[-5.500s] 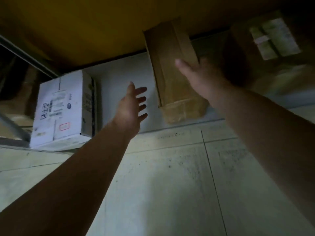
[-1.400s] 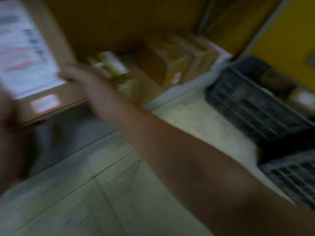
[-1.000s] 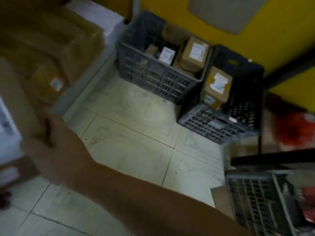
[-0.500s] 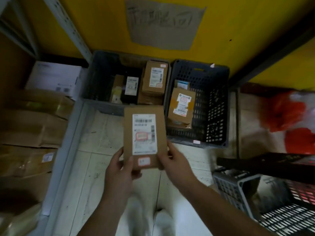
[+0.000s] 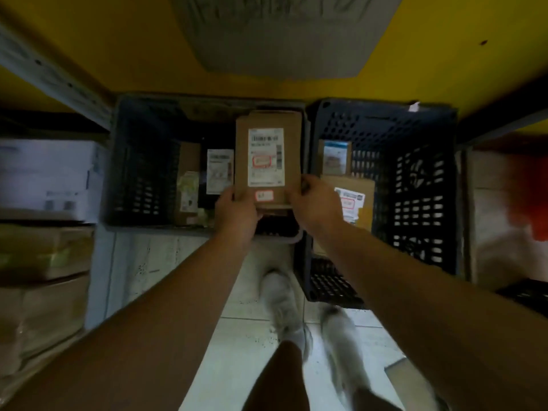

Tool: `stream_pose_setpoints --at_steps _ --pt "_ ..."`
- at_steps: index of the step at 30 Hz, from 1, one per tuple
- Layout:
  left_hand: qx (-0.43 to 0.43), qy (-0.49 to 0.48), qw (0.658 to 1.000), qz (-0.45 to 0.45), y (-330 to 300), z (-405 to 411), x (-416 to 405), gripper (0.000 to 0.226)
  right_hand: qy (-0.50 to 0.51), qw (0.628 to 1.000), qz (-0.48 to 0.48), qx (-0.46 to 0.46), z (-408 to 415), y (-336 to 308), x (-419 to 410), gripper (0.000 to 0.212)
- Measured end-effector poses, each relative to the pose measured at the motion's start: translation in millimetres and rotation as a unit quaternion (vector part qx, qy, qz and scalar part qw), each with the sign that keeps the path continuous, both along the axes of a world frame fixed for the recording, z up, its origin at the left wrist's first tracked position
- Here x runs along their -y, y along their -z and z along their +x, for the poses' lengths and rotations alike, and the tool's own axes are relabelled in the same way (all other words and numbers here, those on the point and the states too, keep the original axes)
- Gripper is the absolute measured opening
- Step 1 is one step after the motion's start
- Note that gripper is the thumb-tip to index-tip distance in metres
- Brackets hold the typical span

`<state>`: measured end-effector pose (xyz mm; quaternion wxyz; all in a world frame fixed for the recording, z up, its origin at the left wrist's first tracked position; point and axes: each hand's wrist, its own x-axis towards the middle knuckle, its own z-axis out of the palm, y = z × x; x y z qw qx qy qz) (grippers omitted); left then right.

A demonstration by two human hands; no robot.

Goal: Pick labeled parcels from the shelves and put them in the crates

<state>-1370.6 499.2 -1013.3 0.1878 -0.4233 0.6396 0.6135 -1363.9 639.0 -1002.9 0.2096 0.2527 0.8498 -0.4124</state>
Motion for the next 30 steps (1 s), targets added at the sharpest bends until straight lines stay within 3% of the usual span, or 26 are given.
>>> stream_pose_setpoints --at_steps 7,10,13,14,20,25,30 --pt "0.072 0.112 0.991 -0.031 78 -69 5 0.017 -0.028 0.996 0.062 0.058 -55 52 -6 0.031" --pt "0.075 0.105 0.991 0.03 62 -67 4 0.051 -0.028 0.996 0.061 0.061 -52 54 -4 0.035" --pt "0.071 0.033 0.993 0.093 38 -57 19 0.084 -0.021 0.995 0.082 0.044 -42 37 -1 0.034" --pt "0.084 0.01 0.992 0.096 33 -48 29 0.084 -0.023 0.994 0.096 0.043 -37 29 1 0.036" --pt "0.141 -0.06 0.987 0.049 -16 59 109 0.029 -0.098 0.99 0.087 0.055 19 -34 34 0.039" --pt "0.227 -0.105 0.967 0.041 -77 197 177 0.009 -0.217 0.97 0.065 0.092 99 -75 82 0.037" --pt "0.219 -0.204 0.954 0.031 -126 348 219 0.007 -0.316 0.941 0.044 0.11 186 -105 124 0.033"
